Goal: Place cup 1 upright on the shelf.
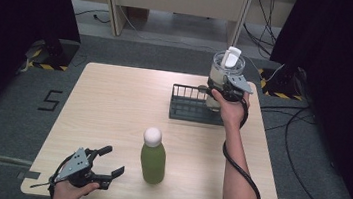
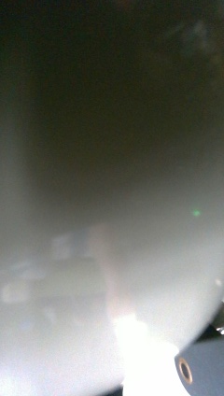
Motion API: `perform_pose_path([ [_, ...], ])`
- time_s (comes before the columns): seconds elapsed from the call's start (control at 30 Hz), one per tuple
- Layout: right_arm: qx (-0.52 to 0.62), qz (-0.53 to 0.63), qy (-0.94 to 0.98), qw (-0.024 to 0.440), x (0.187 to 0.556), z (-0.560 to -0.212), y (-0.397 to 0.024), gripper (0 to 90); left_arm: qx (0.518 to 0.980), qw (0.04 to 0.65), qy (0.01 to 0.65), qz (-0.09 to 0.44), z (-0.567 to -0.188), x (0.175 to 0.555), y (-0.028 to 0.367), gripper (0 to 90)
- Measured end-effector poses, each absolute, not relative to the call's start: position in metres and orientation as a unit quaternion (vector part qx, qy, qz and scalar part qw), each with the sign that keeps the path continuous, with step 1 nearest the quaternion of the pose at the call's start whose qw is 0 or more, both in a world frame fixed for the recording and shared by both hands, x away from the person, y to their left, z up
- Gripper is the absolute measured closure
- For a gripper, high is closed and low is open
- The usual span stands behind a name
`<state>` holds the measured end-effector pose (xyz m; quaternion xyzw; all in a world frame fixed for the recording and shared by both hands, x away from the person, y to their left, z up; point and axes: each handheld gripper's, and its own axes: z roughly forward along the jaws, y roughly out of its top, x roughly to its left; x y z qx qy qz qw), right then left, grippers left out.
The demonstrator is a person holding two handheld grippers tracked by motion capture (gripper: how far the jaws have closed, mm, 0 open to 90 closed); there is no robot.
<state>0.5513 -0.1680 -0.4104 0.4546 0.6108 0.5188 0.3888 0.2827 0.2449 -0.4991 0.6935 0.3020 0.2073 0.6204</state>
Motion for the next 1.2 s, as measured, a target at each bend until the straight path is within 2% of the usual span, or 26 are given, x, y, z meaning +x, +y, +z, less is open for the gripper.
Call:
perform_pose_path([
  [1.2,0.463,0.504,0.618,0.386,0.552,-0.431,-0.167,9.8,0.695,0.62,0.299,0.207,-0.499,0.282,0.244,14.3],
])
